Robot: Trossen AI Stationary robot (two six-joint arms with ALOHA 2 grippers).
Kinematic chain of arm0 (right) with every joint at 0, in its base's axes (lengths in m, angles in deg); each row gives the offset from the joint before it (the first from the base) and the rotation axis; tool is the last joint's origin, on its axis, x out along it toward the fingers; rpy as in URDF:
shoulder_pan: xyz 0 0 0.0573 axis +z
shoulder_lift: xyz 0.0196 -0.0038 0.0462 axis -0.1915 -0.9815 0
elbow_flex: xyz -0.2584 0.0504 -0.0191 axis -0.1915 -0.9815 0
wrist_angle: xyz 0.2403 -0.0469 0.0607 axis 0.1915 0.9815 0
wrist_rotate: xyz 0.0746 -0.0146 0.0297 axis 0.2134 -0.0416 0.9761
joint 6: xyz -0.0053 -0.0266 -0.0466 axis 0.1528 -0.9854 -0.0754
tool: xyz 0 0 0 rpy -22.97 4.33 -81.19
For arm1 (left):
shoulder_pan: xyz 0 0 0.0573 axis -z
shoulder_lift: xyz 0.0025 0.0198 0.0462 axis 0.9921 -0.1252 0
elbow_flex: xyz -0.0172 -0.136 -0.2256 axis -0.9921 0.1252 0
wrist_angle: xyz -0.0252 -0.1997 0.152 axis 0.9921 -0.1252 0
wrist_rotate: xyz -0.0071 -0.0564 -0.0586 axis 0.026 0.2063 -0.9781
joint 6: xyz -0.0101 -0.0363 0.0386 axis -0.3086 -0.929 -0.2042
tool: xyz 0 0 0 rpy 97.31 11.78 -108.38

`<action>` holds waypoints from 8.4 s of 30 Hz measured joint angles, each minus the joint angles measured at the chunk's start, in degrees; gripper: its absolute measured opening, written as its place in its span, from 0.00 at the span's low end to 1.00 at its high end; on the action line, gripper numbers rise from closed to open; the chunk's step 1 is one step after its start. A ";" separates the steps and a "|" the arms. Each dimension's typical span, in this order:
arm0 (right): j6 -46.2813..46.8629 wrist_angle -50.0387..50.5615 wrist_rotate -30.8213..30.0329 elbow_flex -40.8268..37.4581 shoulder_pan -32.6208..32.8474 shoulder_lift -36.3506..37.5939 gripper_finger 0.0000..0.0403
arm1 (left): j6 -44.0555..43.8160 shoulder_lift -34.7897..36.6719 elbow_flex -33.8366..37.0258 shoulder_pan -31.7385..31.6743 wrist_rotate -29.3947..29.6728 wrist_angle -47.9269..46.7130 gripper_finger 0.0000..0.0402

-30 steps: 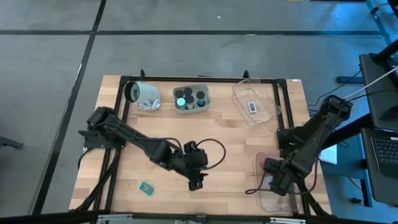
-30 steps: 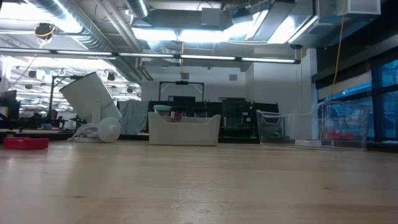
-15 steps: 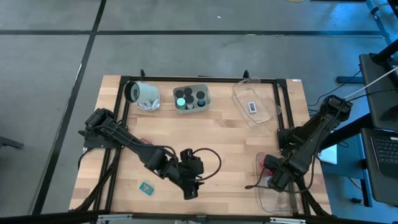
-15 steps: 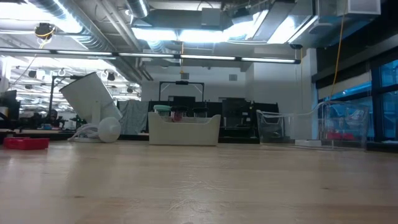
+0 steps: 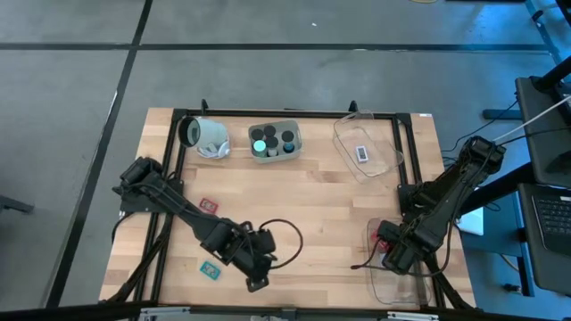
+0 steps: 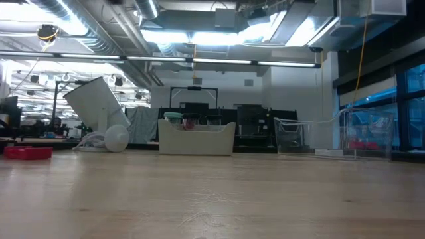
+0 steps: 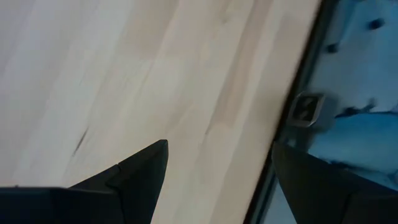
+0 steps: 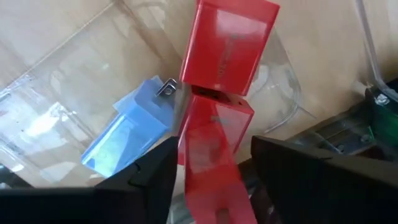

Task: Pick & Place Office items
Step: Put the red charger adapter into the bottom transparent bin, then put the blue digital clock into the top transparent bin, then put the red digital clock into the top transparent bin

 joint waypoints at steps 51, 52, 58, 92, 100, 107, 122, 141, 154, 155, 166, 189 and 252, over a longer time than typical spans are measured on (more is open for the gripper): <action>-5.00 -1.49 -10.04 16.46 -5.02 0.00 0.81 | 19.79 -1.35 29.40 20.24 -3.76 4.79 0.71; -5.25 -1.49 -10.03 16.46 -5.15 0.00 0.81 | 19.28 -1.26 29.60 20.26 -3.73 4.84 0.71; -7.04 -1.49 -10.03 16.46 -5.91 0.00 0.81 | 16.16 -1.22 29.85 20.27 -4.33 5.83 0.61; -93.13 -42.96 -40.82 16.46 -7.72 -0.53 0.81 | 39.59 3.98 11.87 2.90 17.50 35.36 0.35; -103.88 -50.50 -32.49 16.46 -9.45 -0.57 0.81 | 49.30 3.21 11.89 -4.34 1.83 50.93 0.35; -107.32 -53.90 -28.01 16.46 -11.21 -0.58 0.81 | 52.70 2.73 11.89 -8.78 -7.86 57.89 0.34; -109.13 -58.77 -14.98 16.46 -17.87 -0.87 0.76 | 59.67 2.78 11.87 -14.54 -18.68 62.87 0.34; -109.05 -58.54 -7.34 16.46 -20.63 -0.88 0.14 | 61.93 2.76 11.87 -15.36 -23.89 63.37 0.36; -103.98 -57.64 -9.73 16.44 -20.63 -0.72 0.16 | 46.68 2.97 11.87 -16.58 -22.97 60.73 0.60; -103.21 -57.16 -10.13 16.44 -20.63 -0.52 0.16 | 45.74 2.97 11.87 -16.90 -23.37 60.48 0.62; -80.22 -38.80 -10.55 16.44 -21.77 8.25 0.16 | 46.56 10.20 11.87 -21.51 -22.04 48.84 0.74; -50.35 5.96 -30.00 15.24 -59.83 13.52 0.16 | 15.38 15.04 11.87 -19.84 9.25 -9.51 0.73; -65.87 -7.52 -11.69 9.68 -91.62 -2.25 0.72 | 17.90 14.47 11.89 -2.48 13.67 -22.65 0.73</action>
